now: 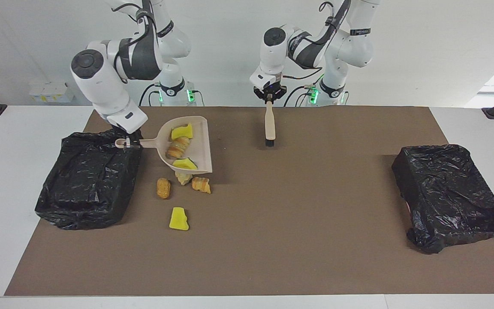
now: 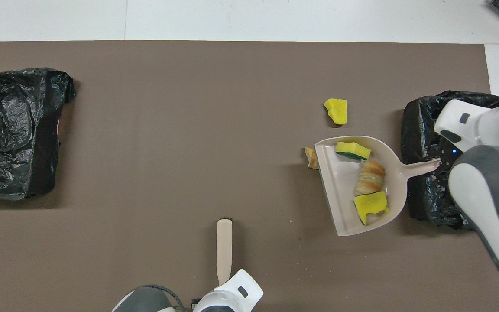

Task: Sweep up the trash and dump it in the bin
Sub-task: 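Carry the dustpan to the black bag with the right gripper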

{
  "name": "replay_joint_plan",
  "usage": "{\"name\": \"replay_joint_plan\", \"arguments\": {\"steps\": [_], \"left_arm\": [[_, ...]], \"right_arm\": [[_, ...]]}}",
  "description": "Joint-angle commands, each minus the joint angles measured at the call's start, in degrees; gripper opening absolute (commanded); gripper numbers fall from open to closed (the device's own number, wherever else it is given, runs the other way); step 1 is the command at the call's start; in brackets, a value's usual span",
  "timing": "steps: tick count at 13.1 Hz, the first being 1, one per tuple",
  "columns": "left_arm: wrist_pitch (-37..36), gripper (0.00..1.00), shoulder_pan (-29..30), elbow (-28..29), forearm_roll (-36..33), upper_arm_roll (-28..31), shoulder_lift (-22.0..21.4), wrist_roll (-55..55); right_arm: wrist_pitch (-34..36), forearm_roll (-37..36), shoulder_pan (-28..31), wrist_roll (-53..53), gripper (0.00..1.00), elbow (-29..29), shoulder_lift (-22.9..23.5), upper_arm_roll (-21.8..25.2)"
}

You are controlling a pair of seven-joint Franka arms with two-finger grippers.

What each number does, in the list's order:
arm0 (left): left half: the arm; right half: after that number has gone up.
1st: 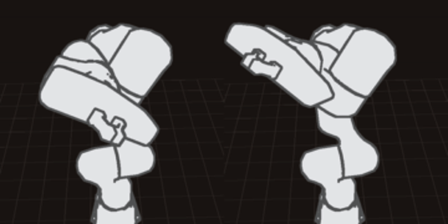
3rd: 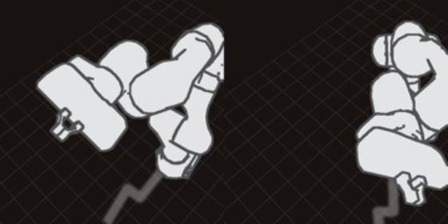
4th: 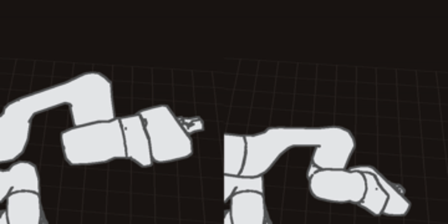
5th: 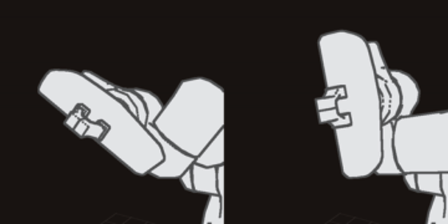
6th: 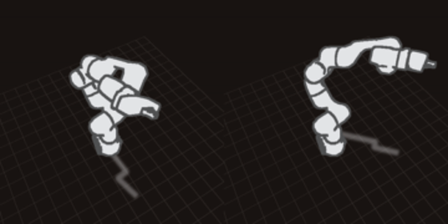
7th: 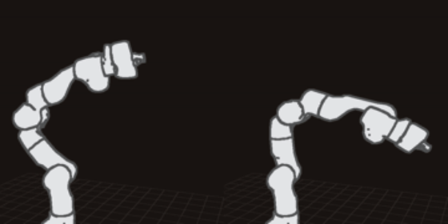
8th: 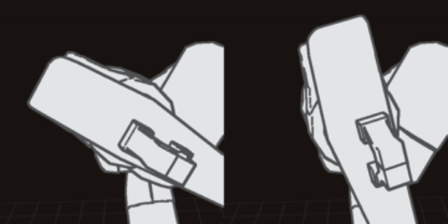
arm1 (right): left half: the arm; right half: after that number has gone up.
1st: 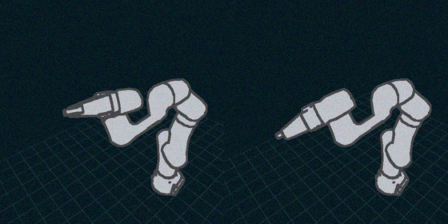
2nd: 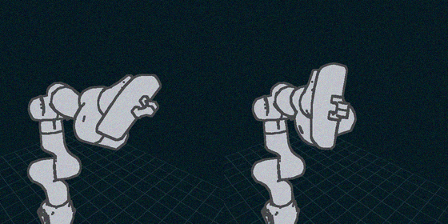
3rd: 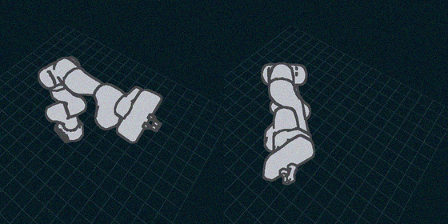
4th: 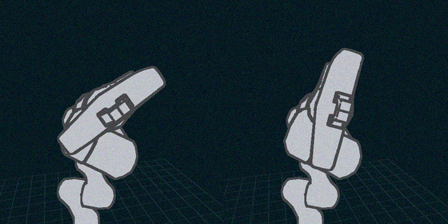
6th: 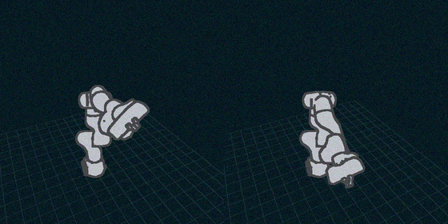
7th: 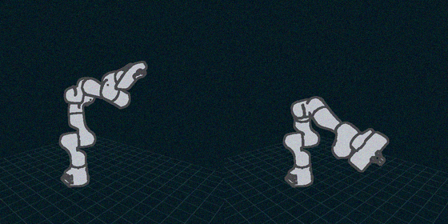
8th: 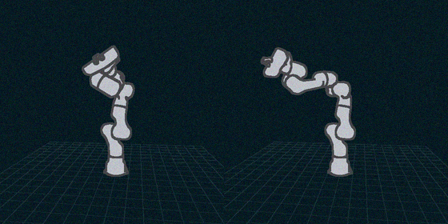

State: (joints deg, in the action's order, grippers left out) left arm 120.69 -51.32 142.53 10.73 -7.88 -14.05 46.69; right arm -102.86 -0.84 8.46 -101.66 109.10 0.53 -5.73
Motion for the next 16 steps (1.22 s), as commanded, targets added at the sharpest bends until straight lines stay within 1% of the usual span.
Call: {"name": "replay_joint_plan", "arguments": {"steps": [1,3,4,6,8,9,10,11,12,13,14,15,16], "left_arm": [[2.79,0.00,-2.72,0.99,0.78,0.76,1.12,3.30],[4.46,0.00,-4.30,0.99,0.87,0.76,2.61,4.99],[4.55,0.00,-4.31,0.99,0.87,0.85,2.71,4.90],[4.64,0.00,-4.31,0.99,1.83,0.76,3.06,4.99],[5.34,0.00,-4.31,0.82,2.54,0.85,3.24,4.64],[5.08,0.00,-4.31,0.82,2.63,0.85,3.15,4.64],[4.99,0.04,-4.31,0.82,2.63,0.85,3.24,4.46],[4.73,0.11,-4.23,0.73,2.54,0.85,3.32,4.11],[4.55,0.23,-3.79,0.38,2.54,0.94,3.67,3.59],[4.55,0.29,-3.53,-0.14,2.54,0.94,4.29,3.50],[4.46,0.49,-3.17,-0.50,2.54,1.02,4.55,3.41],[4.29,0.67,-2.91,-0.85,2.54,1.11,4.64,3.41],[4.29,0.76,-2.82,-1.11,2.54,1.20,5.25,3.50]], "right_arm": [[2.93,1.28,6.98,-10.11,0.00,-3.70,0.87,-0.42],[3.28,0.50,13.04,-16.18,0.00,-6.60,2.10,-0.42],[3.28,0.06,15.51,-18.81,0.00,-7.66,2.80,-0.42],[3.11,-1.96,18.86,-23.65,0.00,-11.78,5.00,-0.16],[3.11,-6.16,21.41,-24.46,0.00,-17.23,7.90,-0.16],[2.15,-8.02,22.38,-24.46,0.00,-18.64,8.69,-0.16],[0.23,-8.91,23.35,-24.29,0.00,-18.83,8.87,0.02],[-3.71,-11.00,24.05,-23.51,0.00,-18.66,8.88,0.02],[-6.97,-12.59,24.23,-22.28,0.00,-18.40,8.88,0.02],[-9.17,-13.56,24.32,-18.96,0.00,-18.31,8.88,0.11],[-9.54,-14.96,24.59,-14.32,0.00,-18.22,8.88,0.11],[-9.46,-17.24,24.24,-7.40,0.00,-17.96,8.88,0.02],[-9.46,-20.57,23.71,-3.24,0.00,-17.35,8.79,-0.07]]}}
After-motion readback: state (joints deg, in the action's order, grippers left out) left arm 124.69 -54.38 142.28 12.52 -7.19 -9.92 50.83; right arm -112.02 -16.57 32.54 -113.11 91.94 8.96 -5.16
